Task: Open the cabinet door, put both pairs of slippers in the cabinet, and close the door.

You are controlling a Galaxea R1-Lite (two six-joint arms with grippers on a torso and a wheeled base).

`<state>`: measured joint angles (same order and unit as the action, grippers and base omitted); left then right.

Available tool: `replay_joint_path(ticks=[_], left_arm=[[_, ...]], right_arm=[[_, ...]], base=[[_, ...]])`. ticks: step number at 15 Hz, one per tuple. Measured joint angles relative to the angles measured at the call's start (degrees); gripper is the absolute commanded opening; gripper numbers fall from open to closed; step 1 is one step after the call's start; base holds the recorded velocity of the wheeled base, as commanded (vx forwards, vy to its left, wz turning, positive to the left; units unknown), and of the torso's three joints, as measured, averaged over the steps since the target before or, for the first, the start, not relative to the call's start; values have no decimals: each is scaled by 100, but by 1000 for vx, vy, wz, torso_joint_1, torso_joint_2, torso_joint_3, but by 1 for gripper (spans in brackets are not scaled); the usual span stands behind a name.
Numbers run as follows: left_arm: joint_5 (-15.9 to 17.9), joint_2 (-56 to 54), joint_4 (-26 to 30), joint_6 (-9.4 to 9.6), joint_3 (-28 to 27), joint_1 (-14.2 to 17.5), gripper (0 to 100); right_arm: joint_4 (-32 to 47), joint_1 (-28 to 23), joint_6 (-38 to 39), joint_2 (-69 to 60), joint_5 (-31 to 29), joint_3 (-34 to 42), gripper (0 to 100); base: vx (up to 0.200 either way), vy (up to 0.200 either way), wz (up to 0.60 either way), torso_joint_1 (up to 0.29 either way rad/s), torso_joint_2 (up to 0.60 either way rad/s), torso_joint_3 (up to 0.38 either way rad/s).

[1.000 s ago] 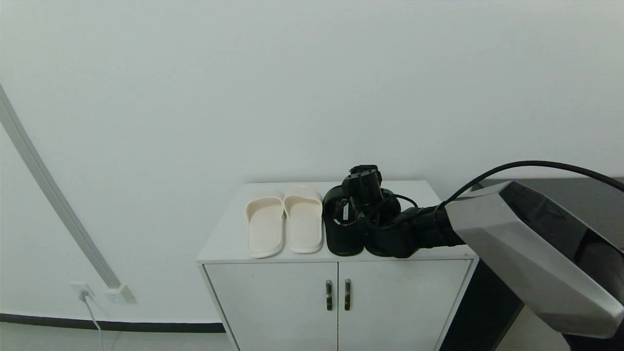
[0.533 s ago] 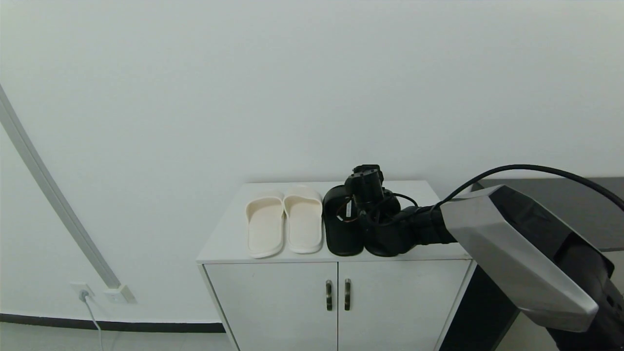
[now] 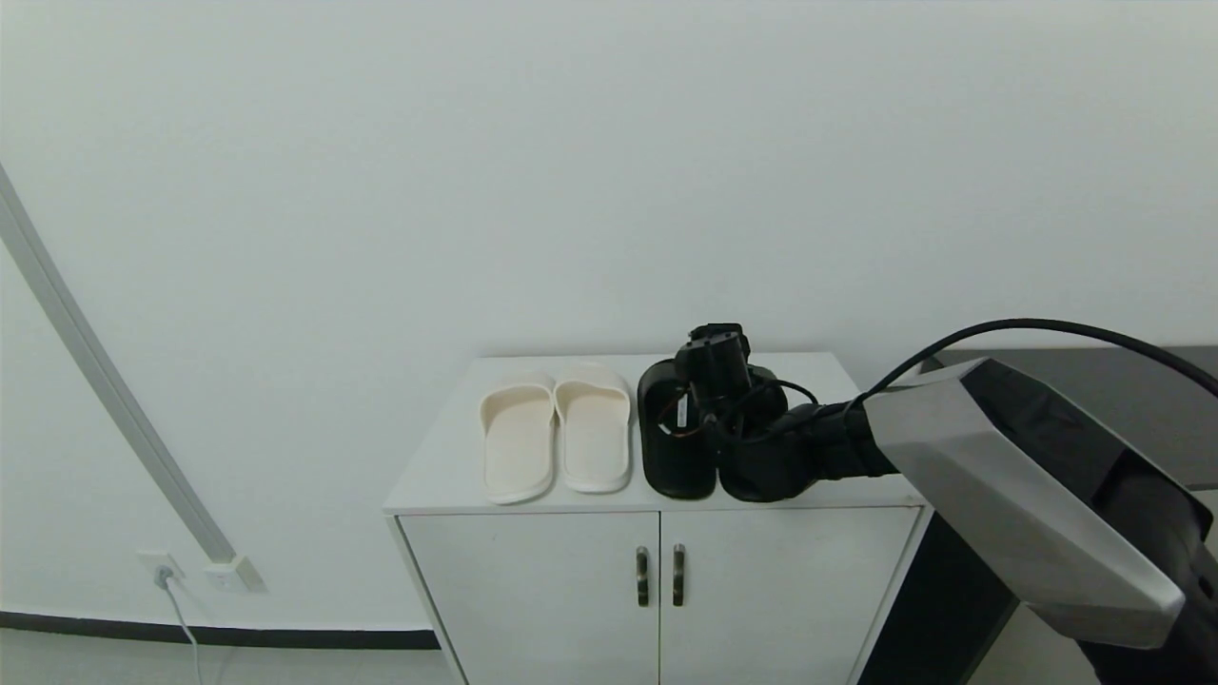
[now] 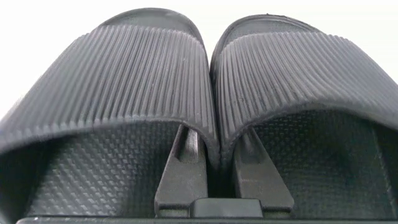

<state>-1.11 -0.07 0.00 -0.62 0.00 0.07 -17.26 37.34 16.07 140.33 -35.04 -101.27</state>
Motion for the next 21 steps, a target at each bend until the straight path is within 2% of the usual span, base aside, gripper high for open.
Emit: replay_joint_path(ticks=[2,6,11,15,17,21], left_arm=[[-1,0,0,2,0,0,0],[-1,0,0,0,0,0,0],[-1,0,0,-4,0,0,0],[5,0,0,-11,0,0,0],[7,0,0,-20,0,0,0],[13,0,0,-17,0,-7,0]], right_arm=[[-20,20,-66,-238,6,276,0],[-148,213,-211,-1441,411,1687,0],[-512,646,-364,-3256,1670,3814,0],[-635,857,-542,-4618,2866,5174,0],[-617,855,-575,-5124,3376,5532,0],[-627,846,-725,-5430,3422,5704,0]], base=[[0,0,0,0,0,0],[0,0,0,0,0,0],[0,0,0,0,0,0],[0,0,0,0,0,0],[0,0,0,0,0,0],[-50,0,0,1,1,2]])
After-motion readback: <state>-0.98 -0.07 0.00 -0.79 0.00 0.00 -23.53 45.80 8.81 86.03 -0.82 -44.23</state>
